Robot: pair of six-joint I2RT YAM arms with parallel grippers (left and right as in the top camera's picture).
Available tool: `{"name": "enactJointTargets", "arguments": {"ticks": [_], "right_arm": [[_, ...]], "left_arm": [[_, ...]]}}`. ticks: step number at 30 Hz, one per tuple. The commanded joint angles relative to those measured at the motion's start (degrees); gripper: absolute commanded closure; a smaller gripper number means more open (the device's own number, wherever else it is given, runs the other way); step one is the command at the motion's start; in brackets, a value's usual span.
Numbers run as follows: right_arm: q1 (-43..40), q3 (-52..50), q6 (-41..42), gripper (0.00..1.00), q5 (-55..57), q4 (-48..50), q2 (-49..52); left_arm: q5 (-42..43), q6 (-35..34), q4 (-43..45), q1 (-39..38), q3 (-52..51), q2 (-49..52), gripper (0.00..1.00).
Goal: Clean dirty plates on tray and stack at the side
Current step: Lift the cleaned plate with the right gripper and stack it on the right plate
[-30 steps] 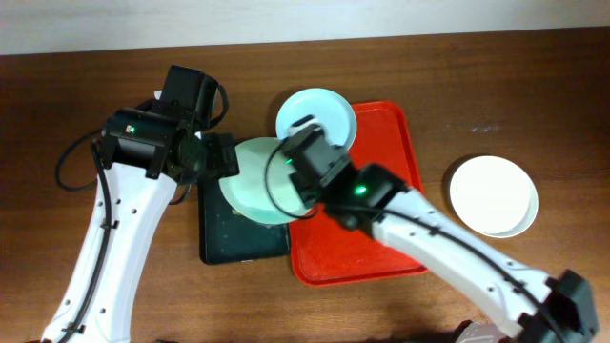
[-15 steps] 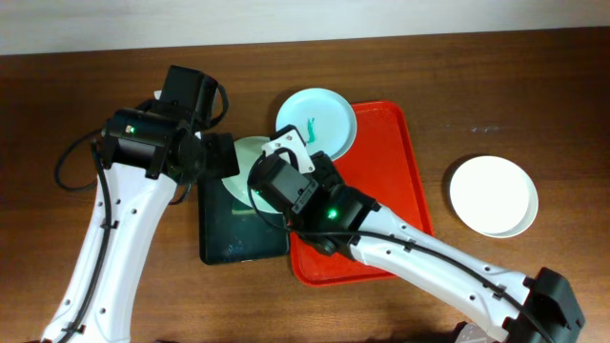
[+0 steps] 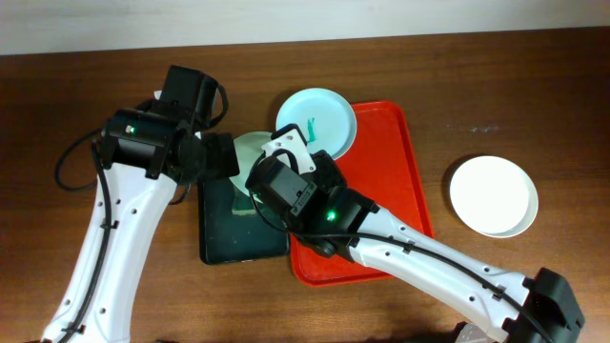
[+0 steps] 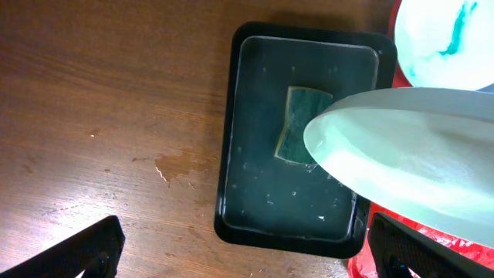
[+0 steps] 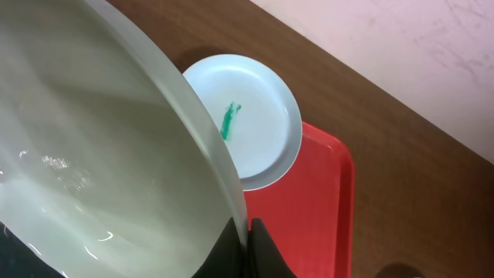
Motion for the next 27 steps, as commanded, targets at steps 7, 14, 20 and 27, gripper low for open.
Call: {"name": "enactJointTargets", "arguments": {"ticks": [7, 14, 20, 27], "right_arm": [[0.3, 1.0, 0.2, 0.96, 2.0, 0.4, -0.5], [-1.2, 1.0, 5.9, 0.96, 8.9, -0.1, -0.4], [-8.1, 1.0, 12.2, 0.96, 7.0, -6.1, -0.5], [-23.6, 1.0, 16.3, 0.96, -35.2, -17.7, -1.5]], "left_arm": [[-0.8, 0.7, 0.1, 0.2, 0.5, -0.5, 0.01], [-0.8, 0.7, 0.1, 0.3, 0.5, -0.5, 0.0], [-0.8, 0.7, 0.1, 0.3, 0.5, -0.5, 0.01], [-0.8, 0.7, 0.1, 0.3, 0.5, -0.5, 0.01]]}}
